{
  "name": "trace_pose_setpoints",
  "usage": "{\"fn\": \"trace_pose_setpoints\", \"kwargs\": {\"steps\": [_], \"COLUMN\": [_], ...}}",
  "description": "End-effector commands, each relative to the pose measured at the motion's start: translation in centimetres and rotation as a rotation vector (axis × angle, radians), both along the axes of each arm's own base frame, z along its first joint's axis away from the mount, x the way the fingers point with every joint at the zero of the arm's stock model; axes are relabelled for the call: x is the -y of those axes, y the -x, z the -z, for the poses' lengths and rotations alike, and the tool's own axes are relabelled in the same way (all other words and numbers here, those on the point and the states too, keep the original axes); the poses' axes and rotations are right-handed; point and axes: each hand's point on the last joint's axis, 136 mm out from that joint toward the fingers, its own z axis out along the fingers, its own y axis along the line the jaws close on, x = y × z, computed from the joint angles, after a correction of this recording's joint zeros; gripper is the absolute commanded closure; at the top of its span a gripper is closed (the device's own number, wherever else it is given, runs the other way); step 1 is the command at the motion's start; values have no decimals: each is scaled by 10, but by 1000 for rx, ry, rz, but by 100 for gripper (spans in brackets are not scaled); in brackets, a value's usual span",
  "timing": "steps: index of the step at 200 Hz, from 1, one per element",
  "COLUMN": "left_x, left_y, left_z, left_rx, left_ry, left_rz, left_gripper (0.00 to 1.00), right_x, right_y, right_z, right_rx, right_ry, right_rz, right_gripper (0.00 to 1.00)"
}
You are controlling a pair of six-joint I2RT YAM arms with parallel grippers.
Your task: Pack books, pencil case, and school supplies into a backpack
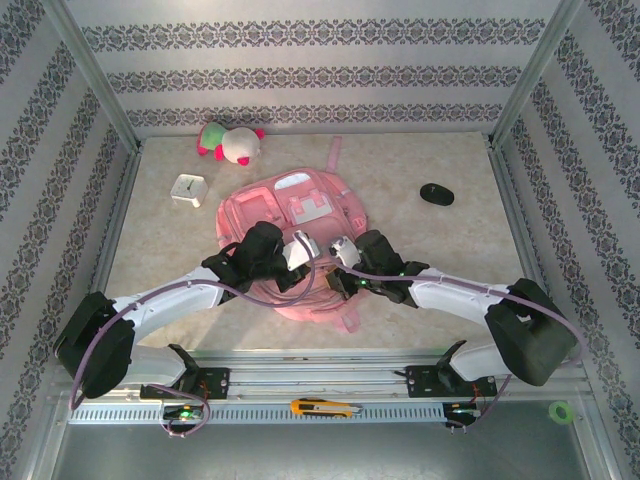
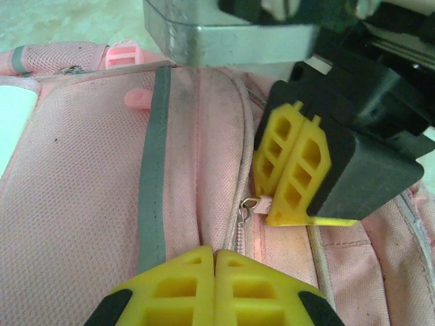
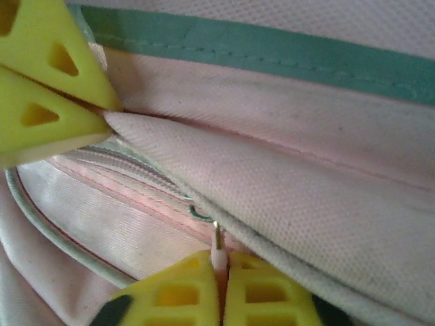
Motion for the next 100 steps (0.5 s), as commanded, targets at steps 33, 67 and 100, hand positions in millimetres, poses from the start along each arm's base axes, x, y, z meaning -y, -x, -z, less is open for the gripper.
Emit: {"fn": "trace_pose_setpoints", "kwargs": {"steps": [33, 67, 100], "left_x": [15, 18, 9], "left_y": [-5, -7, -12], "left_z": [-26, -11, 15], "left_rx": [121, 198, 220], "left_ry": [12, -92, -197], "left_rz": [88, 115, 113], "left_gripper": [51, 40, 41], "right_x": [0, -1, 2], "right_y": [0, 0, -1], "right_z": [-28, -34, -37], "right_rx": [89, 87, 80], "right_ry": [-53, -69, -74], "right_rz": [-17, -25, -16], "right_gripper": [100, 100, 100]}}
